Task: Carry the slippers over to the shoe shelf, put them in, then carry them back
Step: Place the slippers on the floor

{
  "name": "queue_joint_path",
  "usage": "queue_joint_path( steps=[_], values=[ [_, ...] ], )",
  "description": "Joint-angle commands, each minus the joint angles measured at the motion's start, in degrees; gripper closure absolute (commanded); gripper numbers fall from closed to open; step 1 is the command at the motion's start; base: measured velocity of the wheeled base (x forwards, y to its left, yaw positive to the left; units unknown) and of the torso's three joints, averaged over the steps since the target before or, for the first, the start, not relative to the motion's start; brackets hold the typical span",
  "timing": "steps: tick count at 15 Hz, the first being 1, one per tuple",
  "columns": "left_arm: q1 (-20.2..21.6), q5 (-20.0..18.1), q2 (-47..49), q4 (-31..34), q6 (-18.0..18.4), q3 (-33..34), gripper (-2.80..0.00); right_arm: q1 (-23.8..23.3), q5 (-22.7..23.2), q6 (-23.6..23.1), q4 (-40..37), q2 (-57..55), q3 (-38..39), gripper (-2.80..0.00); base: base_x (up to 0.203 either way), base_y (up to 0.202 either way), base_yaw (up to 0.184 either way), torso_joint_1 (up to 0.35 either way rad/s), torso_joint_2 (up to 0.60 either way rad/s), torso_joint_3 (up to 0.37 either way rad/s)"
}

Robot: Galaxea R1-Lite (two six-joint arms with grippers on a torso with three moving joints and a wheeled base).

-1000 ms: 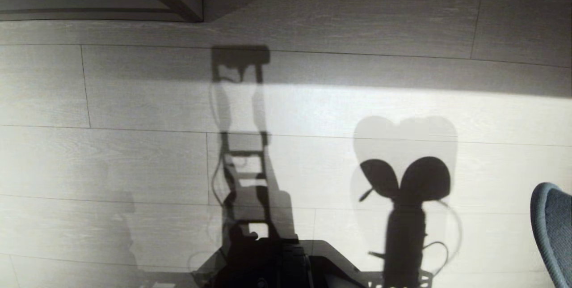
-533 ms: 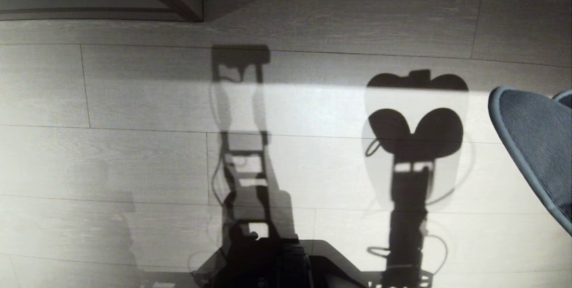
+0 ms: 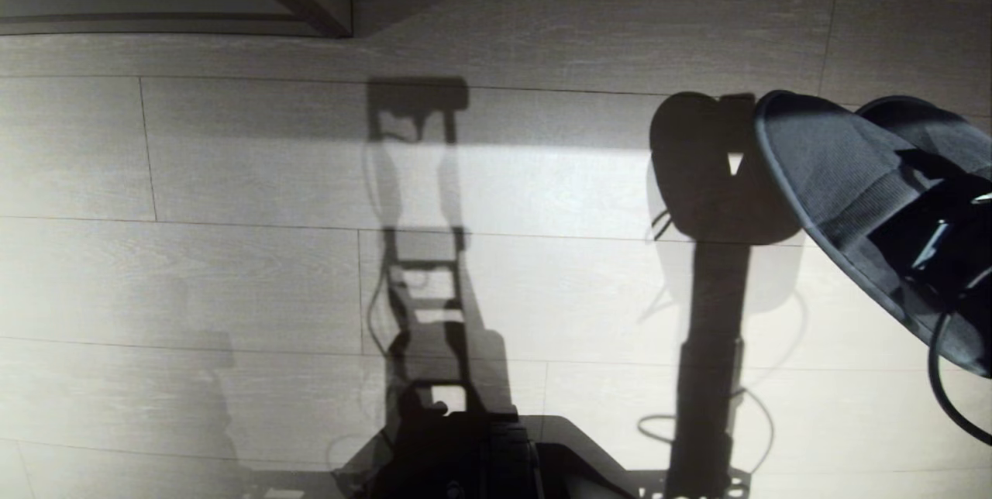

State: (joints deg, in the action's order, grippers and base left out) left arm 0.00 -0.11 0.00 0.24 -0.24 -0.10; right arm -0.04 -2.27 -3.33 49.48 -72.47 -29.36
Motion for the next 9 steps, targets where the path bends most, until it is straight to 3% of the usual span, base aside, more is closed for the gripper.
queue_joint_path(
  steps=[1, 5, 9],
  values=[
    [0.0, 0.0, 0.0, 0.0, 0.0, 0.0, 0.0, -0.3, 0.0, 0.1, 5.4, -9.3, -1.9, 0.0, 0.0, 0.0, 0.0, 0.0, 0.0, 0.0],
    [0.0, 0.0, 0.0, 0.0, 0.0, 0.0, 0.0, -0.7, -0.5, 0.0, 21.0, -20.7, -10.1, 0.0, 0.0, 0.0, 0.0, 0.0, 0.0, 0.0],
    [0.0, 0.0, 0.0, 0.0, 0.0, 0.0, 0.0, -0.7, -0.8, -0.4, 29.9, -25.9, -18.6, 0.0, 0.0, 0.0, 0.0, 0.0, 0.0, 0.0]
  ],
)
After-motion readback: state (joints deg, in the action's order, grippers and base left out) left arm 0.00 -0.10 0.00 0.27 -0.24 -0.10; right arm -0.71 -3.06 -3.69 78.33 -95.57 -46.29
